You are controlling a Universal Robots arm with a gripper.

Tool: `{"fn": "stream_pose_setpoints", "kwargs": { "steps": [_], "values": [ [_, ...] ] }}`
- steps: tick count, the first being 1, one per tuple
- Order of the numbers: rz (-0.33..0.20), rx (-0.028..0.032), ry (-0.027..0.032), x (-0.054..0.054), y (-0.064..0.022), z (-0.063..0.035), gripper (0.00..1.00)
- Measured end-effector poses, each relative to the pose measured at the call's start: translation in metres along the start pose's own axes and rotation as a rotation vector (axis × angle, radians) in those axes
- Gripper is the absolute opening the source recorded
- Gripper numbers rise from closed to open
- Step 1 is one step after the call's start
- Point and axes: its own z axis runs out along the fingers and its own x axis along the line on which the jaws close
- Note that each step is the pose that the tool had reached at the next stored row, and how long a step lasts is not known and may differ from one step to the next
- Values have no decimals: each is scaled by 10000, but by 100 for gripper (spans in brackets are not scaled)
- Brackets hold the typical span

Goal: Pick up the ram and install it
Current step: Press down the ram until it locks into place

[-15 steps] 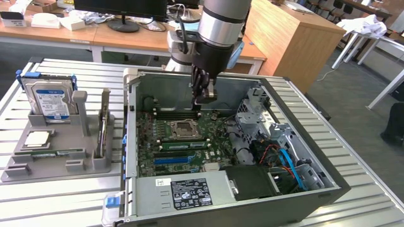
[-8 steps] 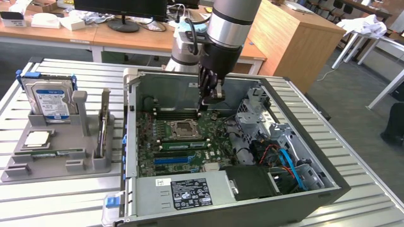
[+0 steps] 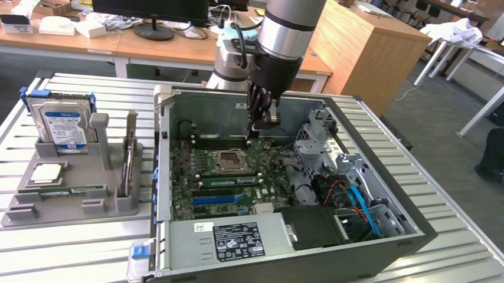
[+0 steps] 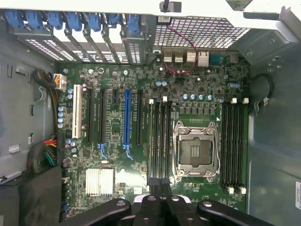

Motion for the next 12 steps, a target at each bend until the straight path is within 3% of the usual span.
{"fn": "stream_pose_setpoints", "kwargs": {
  "steps": [6,12],
  "values": [
    [115,2,-1,0,3,0,10],
    [997,26,-19,0,8,7,10]
  ]
}}
